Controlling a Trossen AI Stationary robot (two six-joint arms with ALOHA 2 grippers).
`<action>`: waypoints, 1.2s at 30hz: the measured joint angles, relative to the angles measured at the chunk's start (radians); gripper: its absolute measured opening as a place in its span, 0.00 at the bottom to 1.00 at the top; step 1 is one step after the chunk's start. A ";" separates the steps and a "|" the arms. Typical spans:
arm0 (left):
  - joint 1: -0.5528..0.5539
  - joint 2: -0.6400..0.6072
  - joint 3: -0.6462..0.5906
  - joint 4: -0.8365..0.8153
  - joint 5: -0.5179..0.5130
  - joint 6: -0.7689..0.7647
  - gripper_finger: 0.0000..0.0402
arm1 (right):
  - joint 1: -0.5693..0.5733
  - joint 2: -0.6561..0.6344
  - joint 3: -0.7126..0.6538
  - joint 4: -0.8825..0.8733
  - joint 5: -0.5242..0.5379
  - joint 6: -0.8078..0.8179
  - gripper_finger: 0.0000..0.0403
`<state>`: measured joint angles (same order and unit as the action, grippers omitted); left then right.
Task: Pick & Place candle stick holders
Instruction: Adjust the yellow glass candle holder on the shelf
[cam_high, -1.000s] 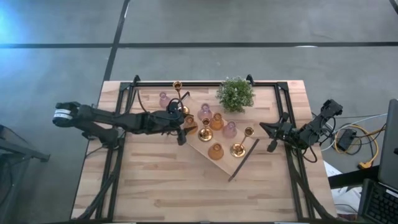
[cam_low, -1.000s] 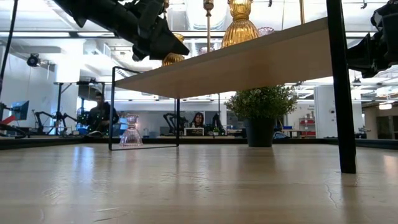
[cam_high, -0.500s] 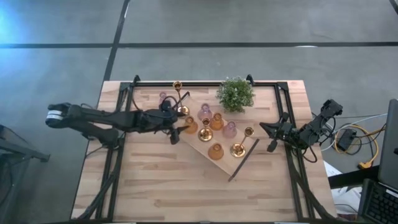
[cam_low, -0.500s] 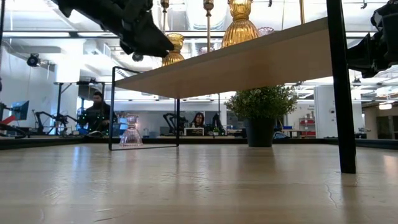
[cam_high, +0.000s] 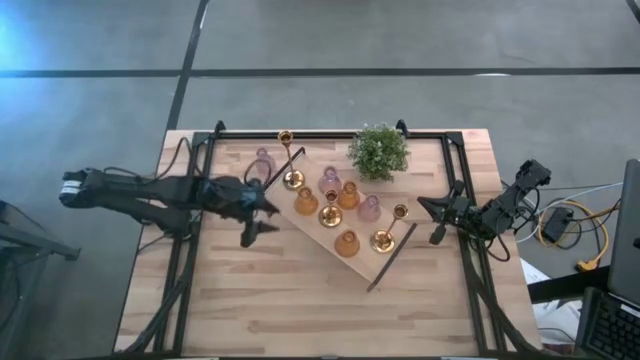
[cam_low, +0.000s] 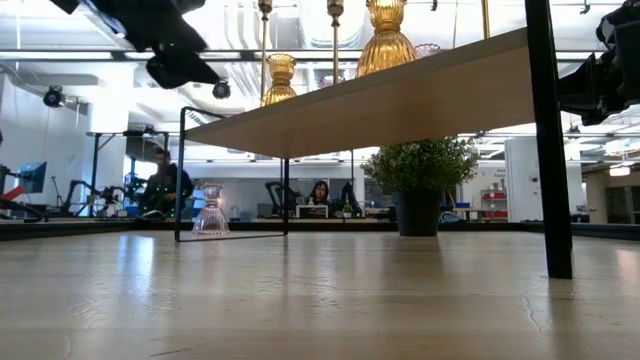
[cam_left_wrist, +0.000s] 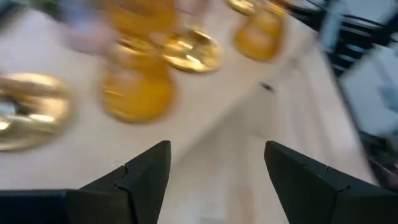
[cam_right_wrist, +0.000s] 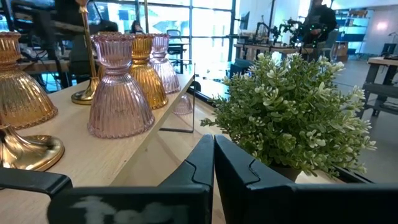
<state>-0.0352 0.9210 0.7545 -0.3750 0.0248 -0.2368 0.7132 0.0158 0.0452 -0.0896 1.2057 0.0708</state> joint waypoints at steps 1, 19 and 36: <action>-0.015 -0.002 -0.012 0.010 0.029 0.000 0.66 | 0.000 0.000 0.000 0.000 0.000 -0.002 0.02; -0.263 0.354 -0.062 0.724 0.071 0.152 0.65 | 0.000 0.000 0.000 0.000 0.000 -0.002 0.02; -0.264 0.625 0.193 0.696 -0.051 0.268 0.44 | 0.000 0.000 0.000 0.000 0.000 0.000 0.02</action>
<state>-0.2987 1.5461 0.9478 0.3210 -0.0259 0.0315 0.7132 0.0154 0.0452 -0.0898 1.2053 0.0704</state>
